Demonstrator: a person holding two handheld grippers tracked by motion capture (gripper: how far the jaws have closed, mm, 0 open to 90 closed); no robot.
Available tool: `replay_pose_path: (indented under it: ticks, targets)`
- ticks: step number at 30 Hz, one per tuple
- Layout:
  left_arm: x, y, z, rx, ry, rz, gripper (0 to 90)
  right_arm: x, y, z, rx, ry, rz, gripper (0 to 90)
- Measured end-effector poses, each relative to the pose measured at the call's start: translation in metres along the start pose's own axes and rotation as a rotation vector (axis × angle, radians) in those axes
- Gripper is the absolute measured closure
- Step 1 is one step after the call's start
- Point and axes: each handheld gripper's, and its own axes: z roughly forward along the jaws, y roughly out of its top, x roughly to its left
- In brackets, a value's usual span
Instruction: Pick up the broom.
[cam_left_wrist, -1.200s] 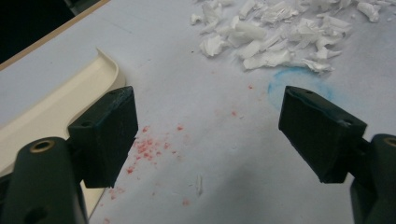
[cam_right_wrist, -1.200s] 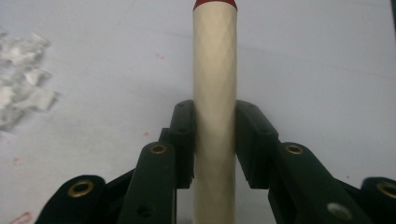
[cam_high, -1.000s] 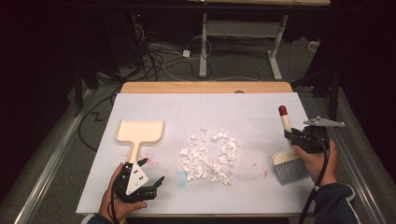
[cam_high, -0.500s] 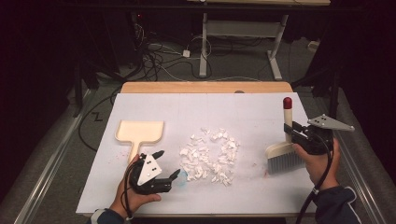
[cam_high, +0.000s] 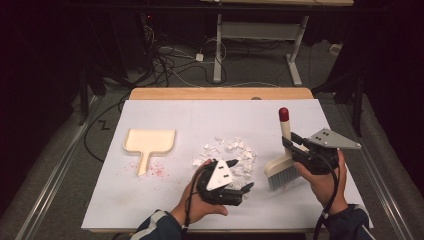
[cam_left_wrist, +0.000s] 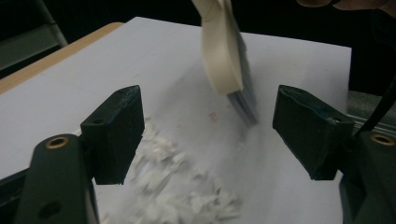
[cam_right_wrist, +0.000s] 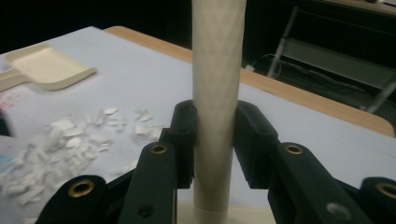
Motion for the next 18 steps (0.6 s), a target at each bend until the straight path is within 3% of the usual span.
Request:
replay_pose_path:
  ticks: [4, 9, 13, 18]
  targets:
    - [-0.007, 0.006, 0.021, 0.007, -0.026, -0.002, 24.4, 0.020, 0.006, -0.007, -0.037, 0.025, -0.049, 71.3]
    - [-0.004, 0.007, 0.031, -0.021, -0.064, -0.067, 28.0, 0.042, 0.011, -0.012, -0.060, 0.074, -0.088, 71.3]
    - [0.005, 0.002, 0.031, -0.047, -0.119, -0.121, 43.2, 0.054, 0.014, -0.014, -0.061, 0.104, -0.107, 71.2]
    - [0.011, 0.000, 0.024, -0.076, -0.148, -0.117, 59.2, 0.061, 0.016, -0.019, -0.098, 0.101, -0.109, 71.1]
